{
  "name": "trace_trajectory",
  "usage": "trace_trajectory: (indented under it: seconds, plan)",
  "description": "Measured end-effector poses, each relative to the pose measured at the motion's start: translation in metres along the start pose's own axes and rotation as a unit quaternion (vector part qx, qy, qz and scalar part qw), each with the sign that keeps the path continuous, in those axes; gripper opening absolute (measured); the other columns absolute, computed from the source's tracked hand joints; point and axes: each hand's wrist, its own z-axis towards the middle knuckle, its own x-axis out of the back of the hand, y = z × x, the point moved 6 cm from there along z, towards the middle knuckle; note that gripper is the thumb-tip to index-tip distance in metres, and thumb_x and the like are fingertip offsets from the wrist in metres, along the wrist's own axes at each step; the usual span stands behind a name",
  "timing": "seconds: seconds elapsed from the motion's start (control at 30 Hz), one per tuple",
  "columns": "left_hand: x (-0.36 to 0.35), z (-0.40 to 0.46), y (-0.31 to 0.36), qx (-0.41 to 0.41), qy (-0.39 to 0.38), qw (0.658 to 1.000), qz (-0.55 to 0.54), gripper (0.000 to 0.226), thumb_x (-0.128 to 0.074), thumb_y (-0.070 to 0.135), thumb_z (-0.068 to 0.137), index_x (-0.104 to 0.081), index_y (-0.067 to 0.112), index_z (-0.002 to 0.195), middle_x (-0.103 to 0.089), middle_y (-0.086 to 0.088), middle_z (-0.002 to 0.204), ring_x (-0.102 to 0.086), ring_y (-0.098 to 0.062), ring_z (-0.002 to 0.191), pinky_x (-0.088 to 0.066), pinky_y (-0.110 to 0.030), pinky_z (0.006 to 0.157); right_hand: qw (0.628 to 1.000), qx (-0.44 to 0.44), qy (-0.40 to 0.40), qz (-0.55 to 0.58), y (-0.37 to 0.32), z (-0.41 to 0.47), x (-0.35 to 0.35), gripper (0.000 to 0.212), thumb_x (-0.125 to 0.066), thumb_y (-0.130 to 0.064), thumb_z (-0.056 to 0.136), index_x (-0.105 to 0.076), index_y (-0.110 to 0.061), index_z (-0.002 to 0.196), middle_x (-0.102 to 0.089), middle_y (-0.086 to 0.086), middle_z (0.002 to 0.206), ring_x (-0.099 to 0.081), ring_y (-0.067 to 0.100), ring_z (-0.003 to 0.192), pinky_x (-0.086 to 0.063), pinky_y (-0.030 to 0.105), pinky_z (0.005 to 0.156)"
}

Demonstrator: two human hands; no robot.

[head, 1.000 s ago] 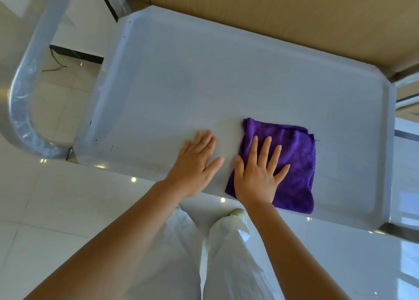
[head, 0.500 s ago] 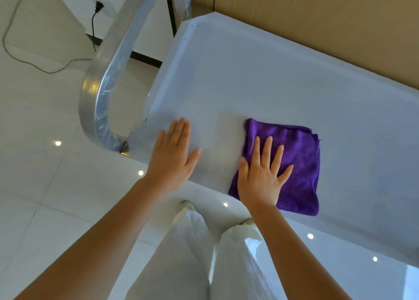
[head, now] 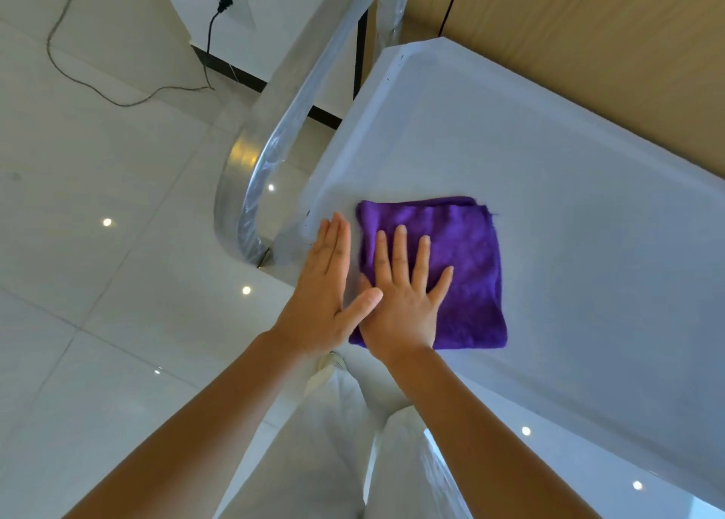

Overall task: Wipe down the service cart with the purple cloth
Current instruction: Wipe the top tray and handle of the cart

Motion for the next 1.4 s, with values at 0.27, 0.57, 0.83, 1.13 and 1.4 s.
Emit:
trace_trajectory:
  seconds: [0.27,0.57,0.83,1.13,1.4]
  plan:
    - [0.016,-0.004,-0.011,0.020,0.044,0.998,0.029,0.077,-0.027,0.054,0.087,0.008,0.011,0.140,0.010,0.005,0.151,0.023,-0.002,0.138,0.010,-0.022,0.114,0.958,0.252,-0.067,-0.120,-0.059,0.017,-0.003,0.085,-0.037,-0.055,0.090,0.023,-0.026,0.143,0.023,0.003,0.154,0.028,0.034,0.137,0.010,0.065,0.106]
    - [0.038,-0.003,-0.017,0.039,0.062,0.992,0.098,0.073,-0.022,0.050,0.090,-0.016,0.003,0.146,-0.011,-0.006,0.154,0.008,-0.009,0.140,0.012,-0.019,0.112,0.921,0.354,-0.053,-0.152,-0.078,0.028,-0.004,0.077,-0.035,-0.051,0.092,0.012,-0.025,0.147,0.013,0.004,0.156,0.022,0.032,0.140,0.013,0.065,0.104]
    - [0.053,0.027,-0.018,0.066,0.030,0.990,0.122,0.085,-0.005,0.059,0.079,-0.012,0.010,0.149,-0.009,-0.004,0.157,0.007,-0.007,0.141,0.021,-0.010,0.103,0.865,0.477,-0.039,-0.152,-0.077,0.026,-0.006,0.056,-0.020,-0.039,0.091,-0.051,-0.022,0.134,-0.048,0.004,0.140,-0.034,0.027,0.135,-0.012,0.055,0.111]
    - [0.049,0.025,-0.018,0.084,0.023,0.980,0.179,0.086,-0.002,0.062,0.079,-0.013,0.014,0.149,-0.012,0.000,0.157,0.001,-0.012,0.144,0.012,-0.036,0.112,0.832,0.550,0.010,-0.072,-0.052,0.069,0.024,0.050,-0.036,-0.044,0.087,-0.056,-0.020,0.126,-0.054,0.002,0.134,-0.042,0.028,0.129,-0.028,0.047,0.107]
    - [0.035,0.054,-0.015,0.073,0.039,0.981,0.174,0.085,-0.004,0.062,0.080,0.003,0.011,0.148,0.003,-0.007,0.157,0.015,-0.013,0.141,0.018,-0.025,0.108,0.891,0.447,-0.029,-0.068,-0.035,0.111,0.036,0.052,-0.033,-0.042,0.092,-0.042,-0.022,0.139,-0.033,0.001,0.150,-0.019,0.024,0.142,-0.008,0.040,0.113]
